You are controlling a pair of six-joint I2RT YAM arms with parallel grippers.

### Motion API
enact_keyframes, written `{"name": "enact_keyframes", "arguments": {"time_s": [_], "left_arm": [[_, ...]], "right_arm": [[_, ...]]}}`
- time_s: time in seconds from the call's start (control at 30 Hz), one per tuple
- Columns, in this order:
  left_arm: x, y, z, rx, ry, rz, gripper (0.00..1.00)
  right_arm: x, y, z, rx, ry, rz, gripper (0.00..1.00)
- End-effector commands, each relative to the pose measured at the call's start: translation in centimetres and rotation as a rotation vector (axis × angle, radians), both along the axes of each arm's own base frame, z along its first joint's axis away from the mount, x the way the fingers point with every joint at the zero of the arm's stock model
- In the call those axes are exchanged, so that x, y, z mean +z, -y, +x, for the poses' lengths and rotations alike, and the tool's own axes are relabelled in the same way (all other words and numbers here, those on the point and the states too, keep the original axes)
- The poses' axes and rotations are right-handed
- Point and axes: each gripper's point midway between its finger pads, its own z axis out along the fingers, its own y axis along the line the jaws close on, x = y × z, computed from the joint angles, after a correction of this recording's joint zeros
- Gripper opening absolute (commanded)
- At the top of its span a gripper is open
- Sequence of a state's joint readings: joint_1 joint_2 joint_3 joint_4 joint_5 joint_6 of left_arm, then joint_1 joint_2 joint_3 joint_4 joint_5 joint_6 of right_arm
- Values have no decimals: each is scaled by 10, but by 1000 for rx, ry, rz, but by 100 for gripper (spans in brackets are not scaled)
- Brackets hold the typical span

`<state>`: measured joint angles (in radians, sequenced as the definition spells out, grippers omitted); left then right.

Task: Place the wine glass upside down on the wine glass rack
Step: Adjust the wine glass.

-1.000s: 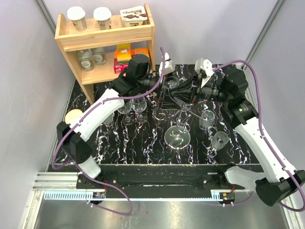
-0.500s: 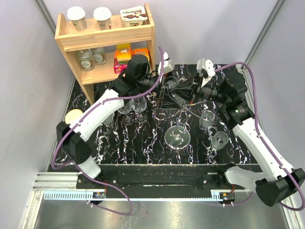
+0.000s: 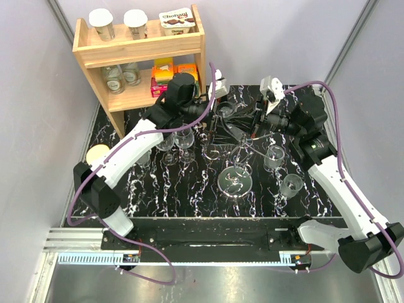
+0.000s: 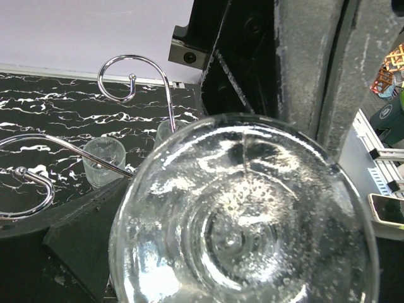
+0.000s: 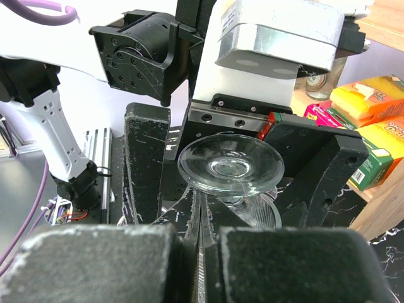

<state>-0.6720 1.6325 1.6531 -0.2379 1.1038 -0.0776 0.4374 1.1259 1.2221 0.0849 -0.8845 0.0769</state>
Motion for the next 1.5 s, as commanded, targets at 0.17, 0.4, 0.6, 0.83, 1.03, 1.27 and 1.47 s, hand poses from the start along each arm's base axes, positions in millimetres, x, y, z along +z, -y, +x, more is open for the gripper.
{"name": "enact_keyframes", "arguments": {"time_s": [0.17,0.4,0.6,0.83,1.03,1.27,1.47], "left_arm": [[35,-16,-12,-41,64,-99,99],[30,-18,-11,-38,58,-93,99],[26,-18,-11,-35,57,-85,99],[25,-19,-8,-11,80,-77,99],[27,-18,-9,-11,89,-79,80],[22,-16,-13,-19,112,-59,62],[27,-11,-15,-25,157,-55,50]], "right_arm": [[-3,8,14,-63,-66,-11,0],[-1,10,13,-72,-62,-7,0],[-8,10,13,-68,-74,-14,0],[0,10,8,-51,-74,-6,2],[-9,10,10,-55,-117,-26,26],[-10,8,12,-50,-130,-27,38],[-9,7,18,-61,-138,-23,40]]}}
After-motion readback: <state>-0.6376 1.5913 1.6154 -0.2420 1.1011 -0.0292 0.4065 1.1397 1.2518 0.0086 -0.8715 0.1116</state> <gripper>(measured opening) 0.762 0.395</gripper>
